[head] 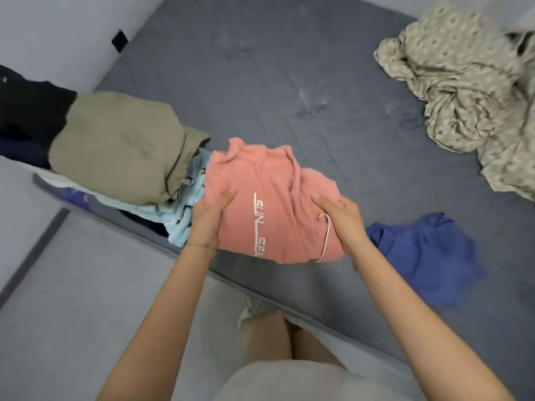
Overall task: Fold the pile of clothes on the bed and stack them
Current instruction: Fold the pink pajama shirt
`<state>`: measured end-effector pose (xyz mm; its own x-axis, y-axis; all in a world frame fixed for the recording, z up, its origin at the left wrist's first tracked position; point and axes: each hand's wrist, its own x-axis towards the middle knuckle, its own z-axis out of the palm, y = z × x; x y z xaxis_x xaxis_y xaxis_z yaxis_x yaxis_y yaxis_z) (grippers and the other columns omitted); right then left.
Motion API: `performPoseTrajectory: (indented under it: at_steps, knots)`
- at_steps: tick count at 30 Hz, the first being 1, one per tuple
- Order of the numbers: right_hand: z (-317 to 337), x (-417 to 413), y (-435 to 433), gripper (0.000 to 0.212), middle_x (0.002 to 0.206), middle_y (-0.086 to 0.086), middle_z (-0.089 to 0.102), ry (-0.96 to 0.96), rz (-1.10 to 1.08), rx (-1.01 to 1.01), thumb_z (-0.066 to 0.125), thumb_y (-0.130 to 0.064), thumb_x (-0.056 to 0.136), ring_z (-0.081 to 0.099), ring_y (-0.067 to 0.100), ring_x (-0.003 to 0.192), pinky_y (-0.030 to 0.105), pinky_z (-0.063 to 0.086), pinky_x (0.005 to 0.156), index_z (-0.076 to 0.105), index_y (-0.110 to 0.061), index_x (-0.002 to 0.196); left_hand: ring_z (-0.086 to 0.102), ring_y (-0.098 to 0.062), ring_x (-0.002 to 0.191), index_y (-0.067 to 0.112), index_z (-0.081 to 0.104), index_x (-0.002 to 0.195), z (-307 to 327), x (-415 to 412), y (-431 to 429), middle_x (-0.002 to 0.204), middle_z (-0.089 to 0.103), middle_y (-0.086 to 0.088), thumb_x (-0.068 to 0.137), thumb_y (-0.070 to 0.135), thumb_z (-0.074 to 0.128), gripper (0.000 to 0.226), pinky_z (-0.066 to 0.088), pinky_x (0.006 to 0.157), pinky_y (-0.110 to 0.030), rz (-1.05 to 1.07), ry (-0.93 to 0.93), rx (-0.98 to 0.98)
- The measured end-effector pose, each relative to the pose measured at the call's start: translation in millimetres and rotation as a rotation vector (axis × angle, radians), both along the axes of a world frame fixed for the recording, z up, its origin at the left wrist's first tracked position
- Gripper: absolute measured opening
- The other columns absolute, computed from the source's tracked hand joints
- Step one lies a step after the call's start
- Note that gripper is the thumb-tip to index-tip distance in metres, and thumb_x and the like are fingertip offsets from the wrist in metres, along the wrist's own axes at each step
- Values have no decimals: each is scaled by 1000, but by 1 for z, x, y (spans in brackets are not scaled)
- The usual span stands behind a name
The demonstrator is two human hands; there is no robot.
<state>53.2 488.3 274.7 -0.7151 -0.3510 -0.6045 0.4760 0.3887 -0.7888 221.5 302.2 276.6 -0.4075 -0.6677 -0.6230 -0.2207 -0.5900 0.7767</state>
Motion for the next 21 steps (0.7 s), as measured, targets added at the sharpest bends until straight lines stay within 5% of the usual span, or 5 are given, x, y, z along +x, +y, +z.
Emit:
performPoseTrajectory:
  at_steps: [7,14,21]
  knots:
    - [76,53,-41,24,55,-17,61,133,27,-65,76,-23,84,55,0,49,14,43,49,58,-18,69,71,-17,88,11,69,105,67,54,-33,99,74,-3,85,23,74,24,56,73,-30,107,73,-17]
    - [99,135,-109,16,75,-6,70,193,65,-79,80,-25,80,63,5,65,22,51,63,68,-15,83,71,-13,82,10,70,104,95,142,-96,92,75,-1,83,22,75,25,54,66,-26,157,67,-49]
    - [106,204,-177,11,80,-2,72,181,9,-139,79,-17,81,65,5,67,17,53,62,70,-14,86,71,-14,86,14,69,105,112,210,-172,97,75,0,85,24,74,24,55,68,-27,108,54,-46]
